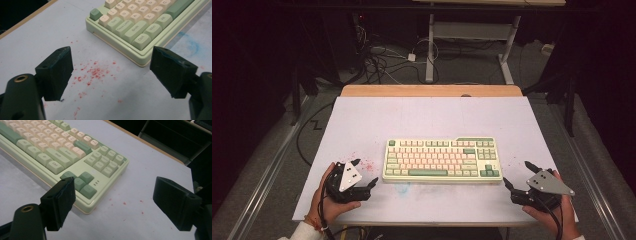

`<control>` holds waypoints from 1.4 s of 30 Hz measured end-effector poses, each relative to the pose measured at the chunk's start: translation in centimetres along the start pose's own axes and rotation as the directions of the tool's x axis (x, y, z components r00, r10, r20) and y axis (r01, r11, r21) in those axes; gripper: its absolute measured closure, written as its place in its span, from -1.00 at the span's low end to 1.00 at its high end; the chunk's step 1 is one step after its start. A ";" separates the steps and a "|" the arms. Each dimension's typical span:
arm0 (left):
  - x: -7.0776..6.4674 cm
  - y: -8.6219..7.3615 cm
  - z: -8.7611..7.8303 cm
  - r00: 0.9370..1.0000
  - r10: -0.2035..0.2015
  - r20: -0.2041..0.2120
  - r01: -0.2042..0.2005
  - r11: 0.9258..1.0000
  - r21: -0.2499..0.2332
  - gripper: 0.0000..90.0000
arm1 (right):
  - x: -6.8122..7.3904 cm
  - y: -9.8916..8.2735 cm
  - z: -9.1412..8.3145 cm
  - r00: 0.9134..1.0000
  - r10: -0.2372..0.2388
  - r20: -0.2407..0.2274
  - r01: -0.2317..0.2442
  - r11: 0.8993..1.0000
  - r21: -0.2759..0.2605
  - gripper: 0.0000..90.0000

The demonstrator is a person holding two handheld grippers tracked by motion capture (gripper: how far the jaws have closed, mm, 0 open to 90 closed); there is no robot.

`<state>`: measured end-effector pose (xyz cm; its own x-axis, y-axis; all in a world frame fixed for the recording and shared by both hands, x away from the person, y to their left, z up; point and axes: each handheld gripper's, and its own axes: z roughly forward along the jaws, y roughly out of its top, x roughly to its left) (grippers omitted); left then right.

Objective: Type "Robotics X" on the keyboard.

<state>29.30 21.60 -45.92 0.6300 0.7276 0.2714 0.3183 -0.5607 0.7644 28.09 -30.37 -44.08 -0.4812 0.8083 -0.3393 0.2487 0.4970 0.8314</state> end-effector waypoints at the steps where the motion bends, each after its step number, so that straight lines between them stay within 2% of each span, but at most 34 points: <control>1: 0.0 0.0 0.0 1.000 0.002 0.001 -0.002 1.000 0.002 -0.61 | -0.1 0.0 0.0 1.000 0.000 0.000 0.000 1.000 -0.001 -0.59; 8: -0.2 -0.1 -0.1 1.000 -0.006 0.006 0.006 1.000 0.002 -0.61 | -0.1 0.0 -0.3 1.000 0.009 -0.003 -0.009 1.000 -0.016 -0.49; 11: -0.1 -0.3 -0.3 1.000 0.002 -0.002 -0.002 1.000 0.004 -0.61 | -0.3 0.2 -0.6 0.999 0.033 -0.032 -0.035 0.998 -0.047 -0.36; 16: 0.0 -0.4 -0.7 1.000 -0.006 -0.007 0.006 1.000 -0.008 -0.61 | -0.3 0.8 -0.6 0.997 0.029 -0.074 -0.032 0.998 -0.047 0.00; 21: -0.1 -0.3 -0.5 1.000 -0.003 -0.006 0.003 1.000 0.001 -0.61 | -0.3 2.1 0.2 0.993 0.034 -0.116 -0.038 0.999 -0.028 0.50; 22: -0.1 -0.3 -0.5 1.000 -0.002 -0.005 0.002 1.000 0.004 -0.61 | -0.3 2.1 0.2 0.993 0.034 -0.116 -0.038 0.999 -0.028 0.50; 23: -0.1 -0.3 -0.4 1.000 -0.003 -0.003 0.003 1.000 0.004 -0.61 | -0.3 2.5 0.7 0.990 0.033 -0.140 -0.035 0.999 -0.013 0.71; 27: -0.3 -0.3 -0.1 1.000 -0.005 0.007 0.004 1.000 0.022 -0.61 | 0.1 3.2 1.8 0.983 0.038 -0.181 -0.036 0.999 0.012 0.90; 30: -0.3 -0.2 0.0 1.000 0.007 0.006 -0.007 1.000 0.019 -0.61 | 0.5 3.6 2.5 0.978 0.026 -0.207 -0.021 0.999 0.026 0.99; 31: -0.4 -0.2 0.0 1.000 -0.003 0.013 0.003 1.000 0.025 -0.61 | 0.7 3.7 2.8 0.977 0.024 -0.213 -0.017 0.999 0.031 1.00; 38: -0.4 -0.2 0.2 1.000 0.001 0.022 -0.002 1.000 0.030 -0.61 | 1.9 4.7 4.8 0.965 0.012 -0.262 0.004 0.998 0.059 1.00; 39: -0.4 -0.2 0.2 1.000 0.001 0.024 -0.001 1.000 0.031 -0.61 | 2.3 5.0 5.6 0.962 -0.002 -0.272 0.023 0.997 0.071 1.00; 42: -0.5 -0.2 0.2 1.000 0.002 0.025 -0.002 0.999 0.032 -0.60 | 2.7 5.2 6.4 0.958 -0.008 -0.287 0.033 0.996 0.084 1.00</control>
<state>29.09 21.30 -46.32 0.6477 0.7168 0.2582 0.3391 -0.5747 0.7448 33.46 -23.61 -43.50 -0.7039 0.6801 -0.2051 0.3022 0.5480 0.7799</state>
